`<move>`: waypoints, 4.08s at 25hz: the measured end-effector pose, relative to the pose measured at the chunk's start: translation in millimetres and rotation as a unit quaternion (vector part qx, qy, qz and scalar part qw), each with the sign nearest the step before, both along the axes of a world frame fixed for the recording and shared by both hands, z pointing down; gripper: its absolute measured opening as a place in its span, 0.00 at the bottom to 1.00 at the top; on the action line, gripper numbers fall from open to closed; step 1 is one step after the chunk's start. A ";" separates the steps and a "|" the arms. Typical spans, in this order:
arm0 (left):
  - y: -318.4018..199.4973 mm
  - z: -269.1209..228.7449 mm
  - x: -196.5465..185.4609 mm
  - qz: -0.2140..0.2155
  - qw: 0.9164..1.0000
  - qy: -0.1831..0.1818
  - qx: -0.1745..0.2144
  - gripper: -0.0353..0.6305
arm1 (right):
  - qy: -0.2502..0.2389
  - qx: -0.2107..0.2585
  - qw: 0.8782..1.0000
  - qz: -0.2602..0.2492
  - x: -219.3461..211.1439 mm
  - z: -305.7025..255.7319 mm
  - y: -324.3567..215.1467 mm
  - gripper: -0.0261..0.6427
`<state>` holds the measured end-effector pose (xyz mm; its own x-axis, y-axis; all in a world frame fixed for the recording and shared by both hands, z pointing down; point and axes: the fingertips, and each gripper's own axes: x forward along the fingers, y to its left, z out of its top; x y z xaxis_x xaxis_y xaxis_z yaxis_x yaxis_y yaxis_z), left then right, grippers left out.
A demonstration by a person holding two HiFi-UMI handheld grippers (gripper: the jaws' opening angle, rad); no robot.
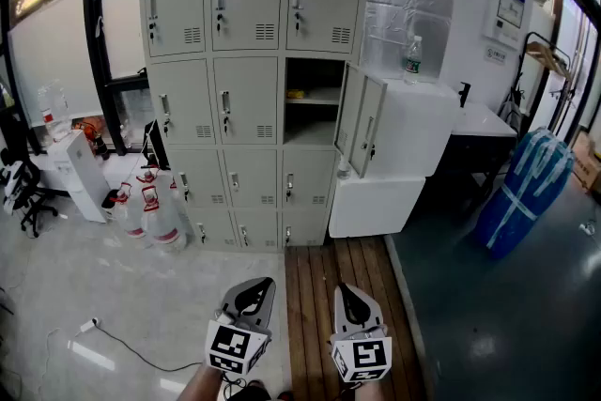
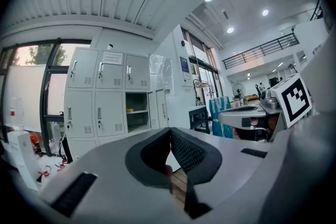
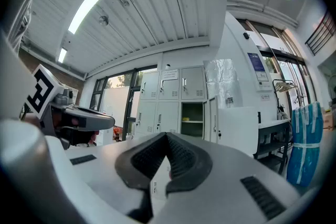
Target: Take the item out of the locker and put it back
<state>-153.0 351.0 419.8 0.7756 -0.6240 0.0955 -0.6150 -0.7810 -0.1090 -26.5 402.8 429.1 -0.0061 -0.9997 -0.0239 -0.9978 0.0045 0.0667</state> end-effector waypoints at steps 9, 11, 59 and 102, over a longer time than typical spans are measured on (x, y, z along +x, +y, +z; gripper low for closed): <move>-20.1 7.7 8.8 -0.003 1.000 0.002 -0.009 0.09 | -0.008 -0.003 1.000 -0.006 10.9 7.0 -19.2 0.06; -30.1 7.9 12.6 -0.003 1.000 0.005 -0.008 0.09 | -0.005 -0.003 1.000 -0.005 14.7 6.8 -29.1 0.06; -473.9 -4.1 114.9 -0.007 1.000 0.010 -0.009 0.09 | -0.002 -0.007 1.000 -0.004 117.3 -5.2 -479.0 0.06; -666.0 -2.5 182.7 -0.166 0.986 -0.001 -0.030 0.09 | -0.001 -0.025 0.989 -0.143 209.3 -25.7 -777.4 0.29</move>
<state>29.7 -315.1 417.3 0.5302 -0.8362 0.1400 -0.8371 -0.5425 -0.0700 182.8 -374.6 403.5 -0.2892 -0.9569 0.0260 -0.9553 0.2902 0.0570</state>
